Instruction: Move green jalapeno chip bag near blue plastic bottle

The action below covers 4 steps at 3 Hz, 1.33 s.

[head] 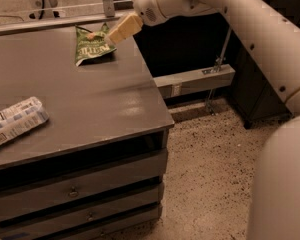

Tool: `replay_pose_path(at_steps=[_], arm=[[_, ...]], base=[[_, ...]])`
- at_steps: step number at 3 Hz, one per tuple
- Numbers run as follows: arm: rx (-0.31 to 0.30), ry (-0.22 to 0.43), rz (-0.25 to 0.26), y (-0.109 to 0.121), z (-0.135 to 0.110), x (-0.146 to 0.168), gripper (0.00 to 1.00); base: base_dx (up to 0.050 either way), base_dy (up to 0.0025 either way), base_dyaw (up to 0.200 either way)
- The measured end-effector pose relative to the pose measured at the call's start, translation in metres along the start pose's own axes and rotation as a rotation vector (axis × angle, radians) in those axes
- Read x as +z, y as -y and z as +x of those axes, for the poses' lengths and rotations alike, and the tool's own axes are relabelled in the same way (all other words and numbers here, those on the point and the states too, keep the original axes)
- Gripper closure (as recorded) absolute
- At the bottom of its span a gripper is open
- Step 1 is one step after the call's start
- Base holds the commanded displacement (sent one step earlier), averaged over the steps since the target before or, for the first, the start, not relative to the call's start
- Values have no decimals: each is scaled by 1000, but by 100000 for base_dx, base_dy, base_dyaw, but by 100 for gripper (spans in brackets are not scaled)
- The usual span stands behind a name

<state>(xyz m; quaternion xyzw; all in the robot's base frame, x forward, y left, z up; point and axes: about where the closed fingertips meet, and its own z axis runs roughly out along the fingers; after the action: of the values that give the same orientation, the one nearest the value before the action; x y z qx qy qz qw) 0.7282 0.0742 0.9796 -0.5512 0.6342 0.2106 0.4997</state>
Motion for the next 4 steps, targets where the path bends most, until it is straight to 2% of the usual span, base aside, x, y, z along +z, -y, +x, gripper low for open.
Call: replay_pose_path(at_steps=[1, 2, 3, 4], arm=[[14, -8, 3, 21, 8, 42, 0], [40, -46, -11, 30, 26, 79, 0], [73, -74, -21, 33, 45, 109, 0], [93, -84, -33, 33, 54, 132, 0]], base=[[0, 0, 0], [0, 0, 0], [0, 0, 0], [0, 0, 0]])
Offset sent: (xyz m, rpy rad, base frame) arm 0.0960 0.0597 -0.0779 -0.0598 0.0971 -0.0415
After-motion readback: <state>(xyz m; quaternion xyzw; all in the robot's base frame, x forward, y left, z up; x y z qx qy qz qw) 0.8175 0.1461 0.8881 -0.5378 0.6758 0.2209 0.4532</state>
